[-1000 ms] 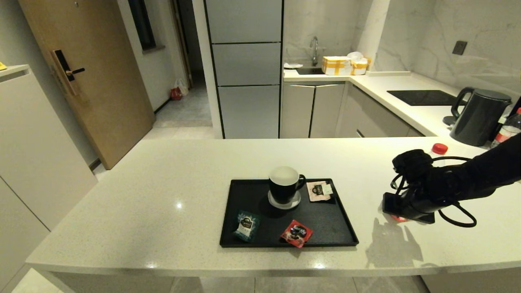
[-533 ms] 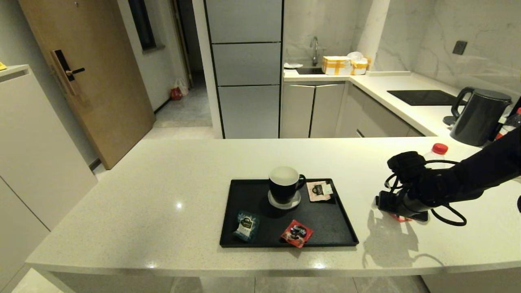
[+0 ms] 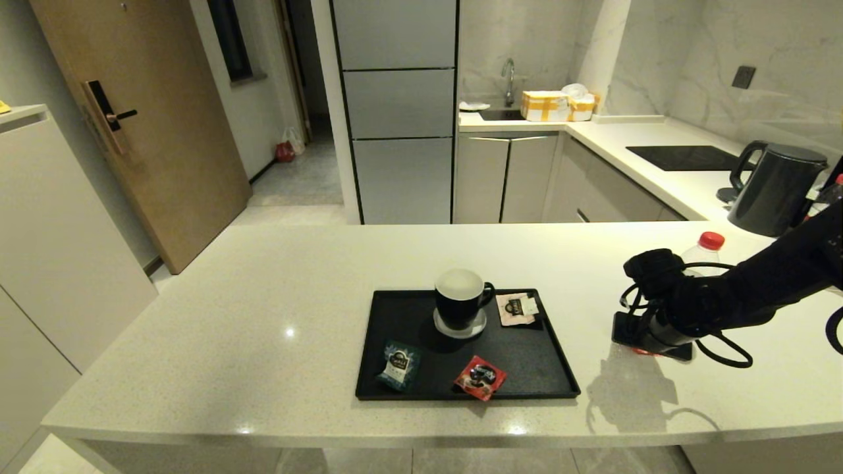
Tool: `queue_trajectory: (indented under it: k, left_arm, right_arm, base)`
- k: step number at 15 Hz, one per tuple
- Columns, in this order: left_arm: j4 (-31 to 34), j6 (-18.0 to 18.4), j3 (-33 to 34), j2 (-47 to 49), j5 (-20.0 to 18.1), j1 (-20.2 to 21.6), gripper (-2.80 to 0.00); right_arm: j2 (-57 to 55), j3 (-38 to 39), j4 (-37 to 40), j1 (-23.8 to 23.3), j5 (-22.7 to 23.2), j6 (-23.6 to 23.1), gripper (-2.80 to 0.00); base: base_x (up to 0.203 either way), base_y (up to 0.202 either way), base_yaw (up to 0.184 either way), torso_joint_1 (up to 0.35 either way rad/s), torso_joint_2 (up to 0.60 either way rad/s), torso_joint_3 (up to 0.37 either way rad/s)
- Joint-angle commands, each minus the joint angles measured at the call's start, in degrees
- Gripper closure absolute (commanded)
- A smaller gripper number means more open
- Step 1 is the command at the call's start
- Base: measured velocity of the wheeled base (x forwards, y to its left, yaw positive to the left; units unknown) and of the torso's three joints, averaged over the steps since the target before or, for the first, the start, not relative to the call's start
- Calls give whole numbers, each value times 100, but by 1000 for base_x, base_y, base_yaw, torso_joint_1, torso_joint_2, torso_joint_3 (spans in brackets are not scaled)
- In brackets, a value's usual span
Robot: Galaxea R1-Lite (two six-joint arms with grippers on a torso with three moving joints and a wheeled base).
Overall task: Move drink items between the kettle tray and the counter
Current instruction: Return the tea bag to its original position
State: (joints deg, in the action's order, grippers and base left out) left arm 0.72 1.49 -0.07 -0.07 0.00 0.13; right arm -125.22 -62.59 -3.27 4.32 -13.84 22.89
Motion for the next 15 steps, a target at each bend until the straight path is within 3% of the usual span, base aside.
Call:
queue_trajectory:
  k: [1, 8, 11, 15]
  left_arm:
    - [-2, 1, 5, 7, 0, 4, 0]
    - [-2, 1, -1, 7, 0, 0, 0]
    - [-2, 1, -1, 7, 0, 4, 0]
    - [-2, 1, -1, 7, 0, 4, 0]
  right_arm:
    - [9, 48, 2, 6, -12, 13, 0]
    - [709, 302, 34, 111, 58, 25, 0]
    - [1759, 667, 103, 721, 375, -2, 0]
    - [2609, 935, 781, 2048, 795, 9, 0]
  base:
    - [0, 0, 0, 0, 0, 0]
    - [0, 0, 0, 0, 0, 0]
    - [0, 0, 0, 0, 0, 0]
    - [0, 0, 0, 0, 0, 0]
